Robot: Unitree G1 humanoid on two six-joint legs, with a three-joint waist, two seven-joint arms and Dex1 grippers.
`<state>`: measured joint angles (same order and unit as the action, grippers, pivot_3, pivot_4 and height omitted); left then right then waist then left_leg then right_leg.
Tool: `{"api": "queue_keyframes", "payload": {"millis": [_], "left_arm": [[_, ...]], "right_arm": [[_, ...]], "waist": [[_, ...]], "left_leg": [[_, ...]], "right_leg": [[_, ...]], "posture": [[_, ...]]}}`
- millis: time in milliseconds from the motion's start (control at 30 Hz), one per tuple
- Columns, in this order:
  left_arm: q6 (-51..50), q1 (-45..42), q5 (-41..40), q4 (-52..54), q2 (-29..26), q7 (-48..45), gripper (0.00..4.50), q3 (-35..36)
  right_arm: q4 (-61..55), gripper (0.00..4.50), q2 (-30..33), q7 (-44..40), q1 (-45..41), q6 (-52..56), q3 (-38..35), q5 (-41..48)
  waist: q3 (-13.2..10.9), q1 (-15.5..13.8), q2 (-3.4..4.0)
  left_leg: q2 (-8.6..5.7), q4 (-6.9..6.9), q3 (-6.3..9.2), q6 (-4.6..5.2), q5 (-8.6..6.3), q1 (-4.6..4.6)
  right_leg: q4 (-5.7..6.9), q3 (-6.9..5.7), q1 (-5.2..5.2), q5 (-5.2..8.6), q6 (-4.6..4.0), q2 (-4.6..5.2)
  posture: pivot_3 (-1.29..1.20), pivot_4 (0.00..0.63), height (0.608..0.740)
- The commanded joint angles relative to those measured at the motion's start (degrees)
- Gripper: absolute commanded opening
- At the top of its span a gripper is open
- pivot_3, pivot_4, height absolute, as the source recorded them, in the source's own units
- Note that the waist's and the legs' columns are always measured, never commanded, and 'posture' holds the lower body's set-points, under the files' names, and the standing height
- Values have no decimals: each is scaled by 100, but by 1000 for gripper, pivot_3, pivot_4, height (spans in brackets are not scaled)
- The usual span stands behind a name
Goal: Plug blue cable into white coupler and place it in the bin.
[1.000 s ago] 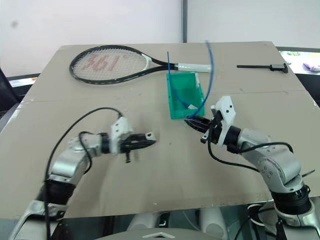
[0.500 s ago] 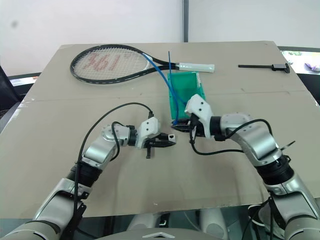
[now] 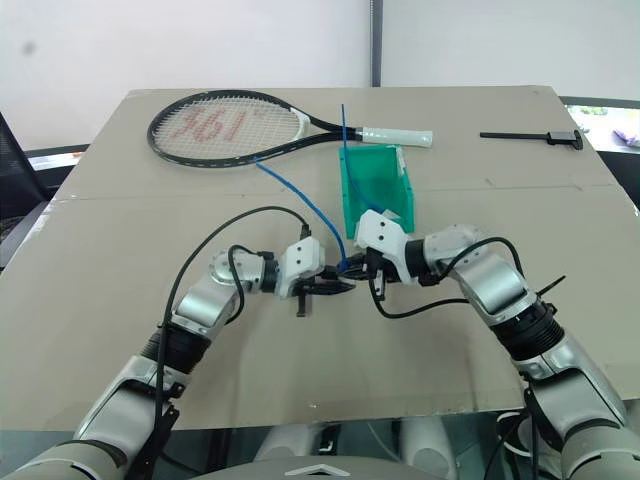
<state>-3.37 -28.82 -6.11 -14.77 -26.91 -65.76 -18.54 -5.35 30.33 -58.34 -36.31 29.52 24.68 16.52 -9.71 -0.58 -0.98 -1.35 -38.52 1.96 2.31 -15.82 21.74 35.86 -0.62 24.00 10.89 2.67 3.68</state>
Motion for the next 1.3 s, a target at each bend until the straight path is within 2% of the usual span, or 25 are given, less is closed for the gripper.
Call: {"api": "queue_keyframes", "payload": {"millis": [33, 467, 1300], "left_arm": [[-44, 134, 171, -81, -25, 8, 347, -106], [-258, 219, 133, 227, -21, 54, 347, -136], [-715, 221, 51, 727, -123, 16, 347, -107]], "right_arm": [[148, 0, 44, -102, -112, 51, -61, -160], [541, 0, 9, -314, -304, -78, -58, -357], [463, 0, -96, -372, -429, 323, -573, 58]], "waist": [[0, -1, 0], [1, -1, 0], [-1, 2, 1]], "left_leg": [[0, 0, 1, 0, 0, 0], [0, 0, 1, 0, 0, 0], [0, 2, 2, -1, 0, 5]], "right_leg": [[0, -1, 0, 0, 0, 0], [0, -1, 0, 0, 0, 0], [-3, -1, 3, 0, -1, 0]], "posture": [[0, 150, 740], [0, 150, 740], [0, 150, 740]]}}
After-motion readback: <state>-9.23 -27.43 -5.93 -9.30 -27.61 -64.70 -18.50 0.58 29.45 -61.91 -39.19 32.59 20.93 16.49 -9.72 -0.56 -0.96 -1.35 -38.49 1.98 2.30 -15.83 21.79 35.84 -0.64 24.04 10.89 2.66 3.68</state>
